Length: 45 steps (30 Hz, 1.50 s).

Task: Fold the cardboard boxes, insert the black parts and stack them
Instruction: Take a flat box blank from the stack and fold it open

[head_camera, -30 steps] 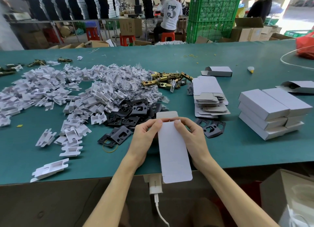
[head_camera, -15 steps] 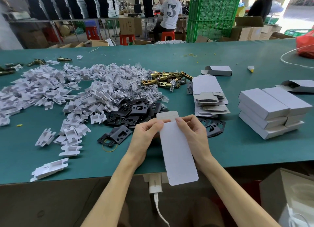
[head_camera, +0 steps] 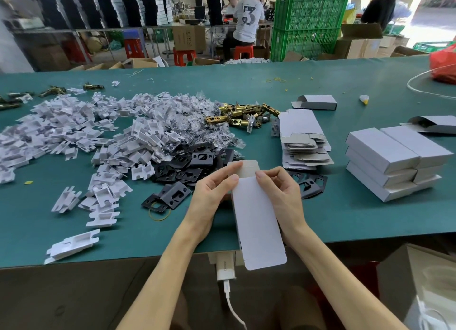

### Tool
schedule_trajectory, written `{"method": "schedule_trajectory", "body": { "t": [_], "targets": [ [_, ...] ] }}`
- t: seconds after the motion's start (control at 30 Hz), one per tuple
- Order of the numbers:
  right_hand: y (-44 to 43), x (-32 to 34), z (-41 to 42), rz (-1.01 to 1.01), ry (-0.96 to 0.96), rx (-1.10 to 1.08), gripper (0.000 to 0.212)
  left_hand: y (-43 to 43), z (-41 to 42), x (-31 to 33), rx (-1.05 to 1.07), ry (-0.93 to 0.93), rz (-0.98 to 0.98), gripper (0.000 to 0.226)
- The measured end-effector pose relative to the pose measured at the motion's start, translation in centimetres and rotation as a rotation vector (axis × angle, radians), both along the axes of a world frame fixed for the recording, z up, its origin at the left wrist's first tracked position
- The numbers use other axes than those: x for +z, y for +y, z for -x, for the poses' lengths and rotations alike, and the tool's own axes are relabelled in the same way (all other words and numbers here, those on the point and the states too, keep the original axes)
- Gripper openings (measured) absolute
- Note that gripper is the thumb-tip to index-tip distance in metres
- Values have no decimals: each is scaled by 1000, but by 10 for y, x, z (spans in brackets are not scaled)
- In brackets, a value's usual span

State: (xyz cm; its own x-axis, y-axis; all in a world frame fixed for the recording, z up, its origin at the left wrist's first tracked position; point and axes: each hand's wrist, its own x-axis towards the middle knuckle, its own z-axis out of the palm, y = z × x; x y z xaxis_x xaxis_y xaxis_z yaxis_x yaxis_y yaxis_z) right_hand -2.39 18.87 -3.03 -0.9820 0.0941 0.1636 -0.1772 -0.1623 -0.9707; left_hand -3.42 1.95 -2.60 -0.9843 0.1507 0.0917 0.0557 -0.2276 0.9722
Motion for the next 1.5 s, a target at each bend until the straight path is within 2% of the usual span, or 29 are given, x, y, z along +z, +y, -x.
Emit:
{"method": "schedule_trajectory", "body": {
  "t": [0.53,0.9,1.03,1.17,1.3,1.37,1.43,1.5],
  "targets": [
    [1,1,-1,31,-38,-19,12,2,1,-4,43,4,23,29],
    [2,3,-1,-22,-36,-5,25,-2,1,-6,34,74,60,25],
    [-2,8,1,35,-130,61,47,-3,3,-6,181,114,-33,33],
    [-3,7,1,-78,-93,214,45,-8,9,-8,439,122,-165,51],
    [-1,7,1,-136,-78,326,53,-12,14,-11,695,91,-185,25],
    [-3,4,0,-171,-80,370,49,-15,16,-11,771,56,-233,20],
    [-4,2,-1,-224,-62,342,44,-16,17,-12,783,49,-222,16],
    [-3,1,0,-162,-61,242,42,-15,17,-13,732,50,-189,7]
  ]
}}
